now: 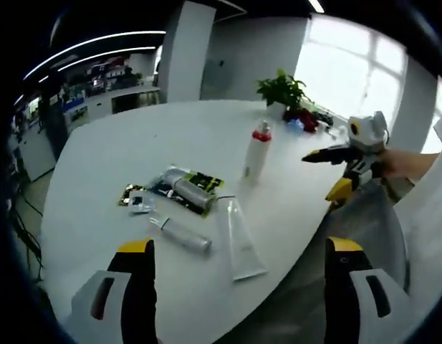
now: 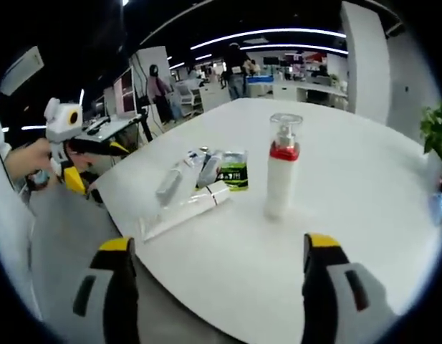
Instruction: Arrange the skincare products in the storage area until every visible bottle or jar stands upright without overlapping.
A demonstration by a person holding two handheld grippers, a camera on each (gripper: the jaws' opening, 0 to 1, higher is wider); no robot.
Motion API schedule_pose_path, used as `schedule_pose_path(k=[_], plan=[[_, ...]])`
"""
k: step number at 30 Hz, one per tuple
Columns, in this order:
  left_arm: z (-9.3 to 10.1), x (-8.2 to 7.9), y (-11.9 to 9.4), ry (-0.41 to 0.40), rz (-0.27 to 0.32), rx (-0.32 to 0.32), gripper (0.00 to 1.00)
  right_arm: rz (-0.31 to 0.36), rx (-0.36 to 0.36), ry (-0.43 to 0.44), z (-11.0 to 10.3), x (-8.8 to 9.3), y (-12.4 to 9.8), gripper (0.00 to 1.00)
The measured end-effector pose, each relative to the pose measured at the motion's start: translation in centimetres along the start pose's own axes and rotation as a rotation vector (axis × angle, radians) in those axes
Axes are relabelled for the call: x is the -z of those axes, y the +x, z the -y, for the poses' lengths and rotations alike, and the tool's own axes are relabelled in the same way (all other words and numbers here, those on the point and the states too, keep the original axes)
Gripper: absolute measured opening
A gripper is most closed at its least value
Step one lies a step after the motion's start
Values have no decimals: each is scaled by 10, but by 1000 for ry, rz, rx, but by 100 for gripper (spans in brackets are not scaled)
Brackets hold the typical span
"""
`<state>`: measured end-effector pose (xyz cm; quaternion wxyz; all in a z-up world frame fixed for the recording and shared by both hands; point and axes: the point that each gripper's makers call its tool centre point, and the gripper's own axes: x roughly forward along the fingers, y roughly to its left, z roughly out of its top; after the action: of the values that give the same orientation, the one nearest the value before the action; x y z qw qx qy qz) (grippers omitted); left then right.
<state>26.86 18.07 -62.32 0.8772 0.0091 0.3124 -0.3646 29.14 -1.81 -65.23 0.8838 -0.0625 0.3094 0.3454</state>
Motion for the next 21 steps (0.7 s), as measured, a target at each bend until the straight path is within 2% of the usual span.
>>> schedule_pose_path(k=[4, 9, 12, 19, 21], plan=[[-2, 1, -1, -14, 8, -6, 97, -24, -35, -55, -3, -3, 6, 96], [-6, 7, -2, -32, 5, -27, 97, -72, -107, -168, -11, -5, 14, 90], [-8, 13, -3, -18, -16, -42, 97, -101, -160, -258, -17, -5, 19, 83], [-9, 16, -2, -44, -2, -48, 97, -199, -267, -486, -31, -5, 36, 81], [-10, 17, -3, -48, 0, -51, 97, -228, -306, -576, -36, -6, 44, 80]])
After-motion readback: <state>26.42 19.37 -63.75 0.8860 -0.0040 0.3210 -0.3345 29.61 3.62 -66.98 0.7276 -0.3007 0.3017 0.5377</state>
